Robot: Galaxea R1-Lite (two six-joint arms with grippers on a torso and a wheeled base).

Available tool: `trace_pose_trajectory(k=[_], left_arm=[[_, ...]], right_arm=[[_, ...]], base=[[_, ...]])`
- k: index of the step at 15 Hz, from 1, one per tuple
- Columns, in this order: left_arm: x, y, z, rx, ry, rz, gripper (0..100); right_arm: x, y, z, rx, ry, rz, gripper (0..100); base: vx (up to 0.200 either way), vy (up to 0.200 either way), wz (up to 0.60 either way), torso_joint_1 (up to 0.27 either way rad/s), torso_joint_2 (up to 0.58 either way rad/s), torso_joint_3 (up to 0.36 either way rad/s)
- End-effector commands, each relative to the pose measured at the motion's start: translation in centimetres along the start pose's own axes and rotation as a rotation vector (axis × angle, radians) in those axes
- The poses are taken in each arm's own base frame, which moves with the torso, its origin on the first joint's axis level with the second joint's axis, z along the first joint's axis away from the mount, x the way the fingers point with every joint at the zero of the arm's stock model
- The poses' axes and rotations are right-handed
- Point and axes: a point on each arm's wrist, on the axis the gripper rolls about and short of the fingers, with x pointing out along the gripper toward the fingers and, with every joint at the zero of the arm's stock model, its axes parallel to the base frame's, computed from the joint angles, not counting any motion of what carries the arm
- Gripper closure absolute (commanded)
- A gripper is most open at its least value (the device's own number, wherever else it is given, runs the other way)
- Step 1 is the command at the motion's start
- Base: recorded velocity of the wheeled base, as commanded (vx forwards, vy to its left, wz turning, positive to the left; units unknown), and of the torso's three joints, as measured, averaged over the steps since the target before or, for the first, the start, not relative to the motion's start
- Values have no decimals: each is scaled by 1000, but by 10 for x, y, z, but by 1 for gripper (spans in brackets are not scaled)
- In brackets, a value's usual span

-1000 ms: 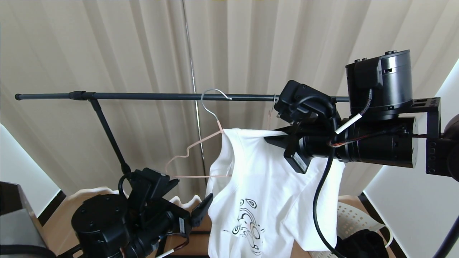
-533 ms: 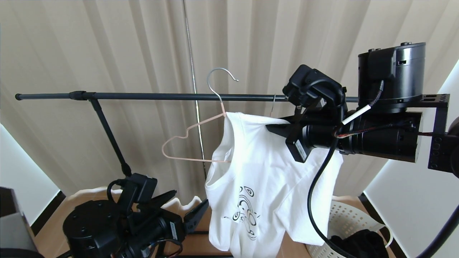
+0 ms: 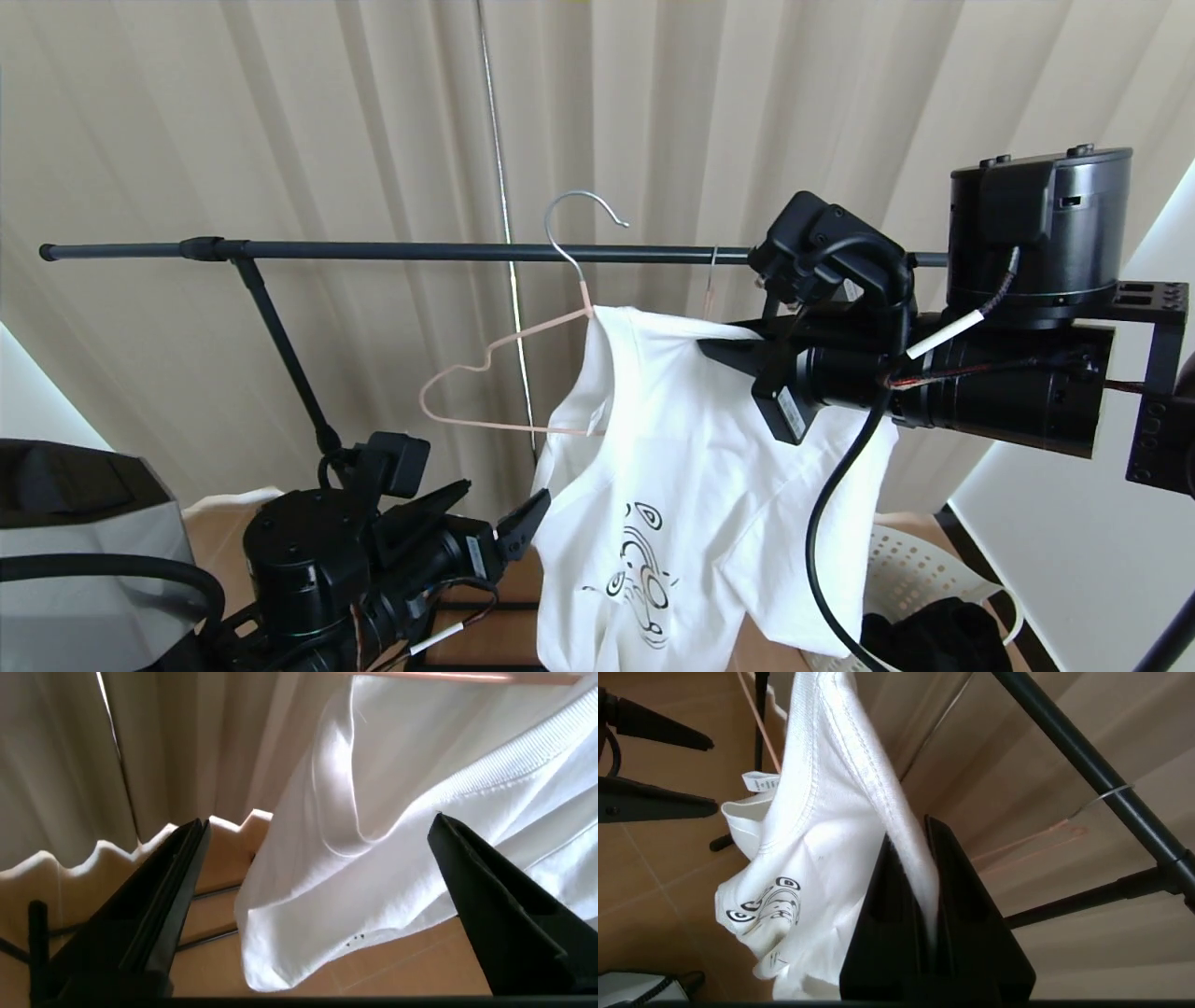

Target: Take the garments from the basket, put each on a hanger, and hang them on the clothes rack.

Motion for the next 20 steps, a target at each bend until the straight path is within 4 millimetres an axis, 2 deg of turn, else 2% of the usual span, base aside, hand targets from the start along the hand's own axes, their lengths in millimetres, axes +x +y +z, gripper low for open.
trace_pose_trajectory(k=[1, 3, 7, 13, 17, 18, 20], left_arm=[[3, 1, -2, 1, 5, 4, 0], [5, 2, -5, 7, 17, 9, 0], [13, 3, -12, 33, 38, 17, 0], [13, 5, -10, 51, 25, 43, 0], [16, 8, -24, 121, 67, 112, 0], [16, 8, -24, 127, 68, 121, 100], [13, 6, -21, 130, 55, 118, 100]], right_arm=[[-2, 1, 1, 0, -6, 1, 100], [-5, 8, 6, 16, -22, 21, 100], [-11, 11, 10, 24, -40, 29, 100], [-17, 12, 9, 24, -44, 32, 100], [-20, 11, 11, 29, -53, 28, 100], [-21, 11, 11, 40, -53, 29, 100], [-20, 10, 7, 54, -40, 26, 100]], base=[[0, 0, 0, 0, 0, 0], [0, 0, 0, 0, 0, 0], [0, 0, 0, 0, 0, 0], [0, 0, 0, 0, 0, 0], [0, 0, 0, 0, 0, 0], [0, 0, 0, 0, 0, 0], [0, 0, 0, 0, 0, 0]])
